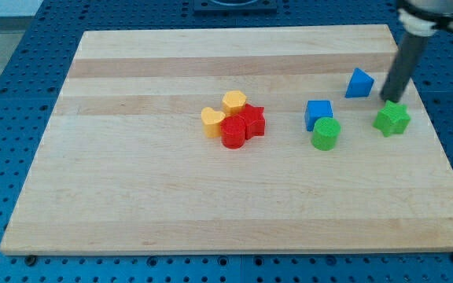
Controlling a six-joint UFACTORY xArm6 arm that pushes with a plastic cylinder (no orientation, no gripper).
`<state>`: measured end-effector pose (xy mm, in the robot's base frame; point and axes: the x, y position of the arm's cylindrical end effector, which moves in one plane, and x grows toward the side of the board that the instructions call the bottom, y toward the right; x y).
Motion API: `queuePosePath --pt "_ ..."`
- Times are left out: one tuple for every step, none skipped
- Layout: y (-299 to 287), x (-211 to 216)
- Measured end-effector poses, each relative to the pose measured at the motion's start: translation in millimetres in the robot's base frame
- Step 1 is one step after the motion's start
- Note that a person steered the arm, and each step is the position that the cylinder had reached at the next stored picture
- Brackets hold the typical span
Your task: Push the blue blocks towards the center of the board
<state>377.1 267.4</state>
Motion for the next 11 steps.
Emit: queuePosePath --pt "3.9 0.0" --pt "-6.3 -18.6" --pt "-23.6 -26.2" --pt "-40.7 -23.2" --pt "-91.4 -17.7" --pt "-145.4 -11.2" --pt "-185.3 -5.9" --pt "-174.4 -4.4" --pt "-105.3 -10.2" --pt "-104.1 0.4" --pt "-104.2 6.9"
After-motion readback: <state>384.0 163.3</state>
